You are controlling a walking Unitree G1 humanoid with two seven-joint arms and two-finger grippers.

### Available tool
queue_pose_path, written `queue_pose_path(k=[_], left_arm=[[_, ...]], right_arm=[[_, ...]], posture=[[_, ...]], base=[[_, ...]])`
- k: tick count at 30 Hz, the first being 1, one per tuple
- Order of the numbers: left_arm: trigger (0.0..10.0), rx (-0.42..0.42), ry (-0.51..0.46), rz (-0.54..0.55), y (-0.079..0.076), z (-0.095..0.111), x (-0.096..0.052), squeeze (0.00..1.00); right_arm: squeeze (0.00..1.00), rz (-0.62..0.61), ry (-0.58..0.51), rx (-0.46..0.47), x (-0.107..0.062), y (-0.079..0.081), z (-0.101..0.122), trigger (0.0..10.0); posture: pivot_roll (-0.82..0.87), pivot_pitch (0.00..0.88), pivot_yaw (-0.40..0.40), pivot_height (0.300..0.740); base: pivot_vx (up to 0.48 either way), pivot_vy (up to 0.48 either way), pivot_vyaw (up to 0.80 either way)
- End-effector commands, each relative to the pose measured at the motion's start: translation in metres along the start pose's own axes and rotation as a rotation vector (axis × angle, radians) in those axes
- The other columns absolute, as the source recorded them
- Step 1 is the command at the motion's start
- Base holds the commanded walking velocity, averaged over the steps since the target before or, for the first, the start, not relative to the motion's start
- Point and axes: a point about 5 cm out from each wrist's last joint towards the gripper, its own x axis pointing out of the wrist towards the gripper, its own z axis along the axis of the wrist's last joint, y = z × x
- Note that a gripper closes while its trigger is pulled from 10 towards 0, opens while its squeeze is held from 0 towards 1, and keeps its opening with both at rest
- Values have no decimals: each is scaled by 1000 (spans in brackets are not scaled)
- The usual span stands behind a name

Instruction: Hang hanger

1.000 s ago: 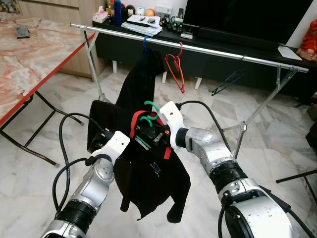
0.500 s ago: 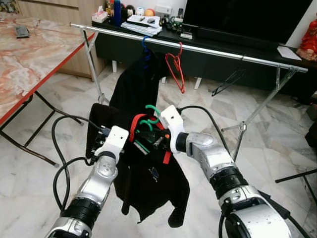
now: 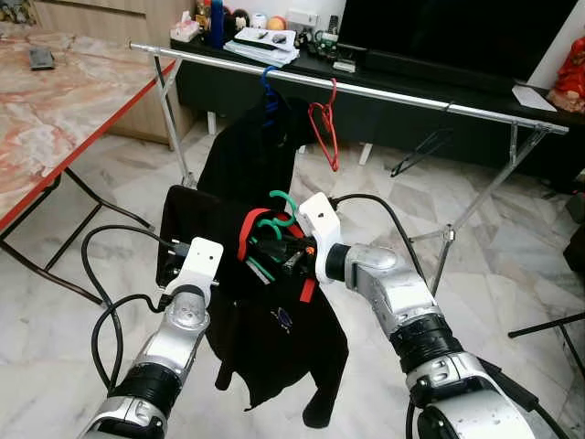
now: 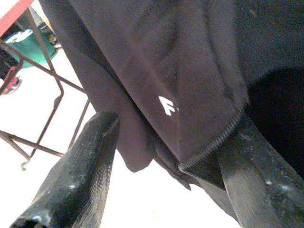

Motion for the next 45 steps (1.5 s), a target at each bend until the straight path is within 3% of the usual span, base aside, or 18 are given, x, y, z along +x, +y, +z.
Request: queue_pose_path(k=[1,4,5,7,8,10,16,18,20,25,38,39,45], left_arm=[[10000,-59,-11,-18,-3,5,1,0],[10000,-86,-38,-92,-12,9,0,0],[10000,-193,-14,-109,-16,9,-1,0],[10000,-230,-8,-109,-17,10,-1,0],[10000,-178,-24,-102,-16,11,-1,0],[10000,-155,-21,-87,-15,9,0,0],[10000,-132,-7,-63,-10,4,2,0],[9529,-134,0,-59,-10,2,2,0],[10000,-121,4,-65,-12,1,1,0],[10000,-98,13,-62,-13,-1,2,0],[9765,-144,-17,-53,-16,3,2,0],[0,-150,-28,-48,-15,5,3,0],[0,-144,-27,-54,-14,4,3,0]], right_arm=[[0,-8,-19,-15,-4,-1,5,10000],[0,-9,-7,-9,-6,-1,0,10000],[0,-10,-5,-7,-7,-2,-1,10000],[0,-11,-3,-6,-7,-2,-2,10000],[0,-13,-2,-6,-7,-2,-2,10000],[0,-13,-5,-6,-8,-2,-1,10000],[0,-7,-7,-11,-9,-1,1,10000],[0,-4,-5,-11,-10,0,0,10000],[0,2,-4,-12,-12,0,0,10000],[0,14,-10,-21,-16,2,2,10000],[0,49,22,-32,-32,8,-10,10000],[0,47,29,-32,-34,8,-12,10000],[0,-14,79,-30,-37,-1,-24,10000]], posture=[[17,86,-131,740],[17,87,-133,740],[19,86,-134,740],[19,86,-133,740],[19,85,-134,740],[19,84,-134,740],[15,82,-134,740],[12,77,-132,740],[12,76,-133,740],[1,69,-133,740],[-8,54,-138,740],[-8,54,-139,740],[-1,67,-142,740]], base=[[0,0,0],[0,0,0],[0,0,0],[0,0,0],[0,0,0],[0,0,0],[0,0,0],[0,0,0],[0,0,0],[0,0,0],[0,0,0],[0,0,0],[0,0,0]])
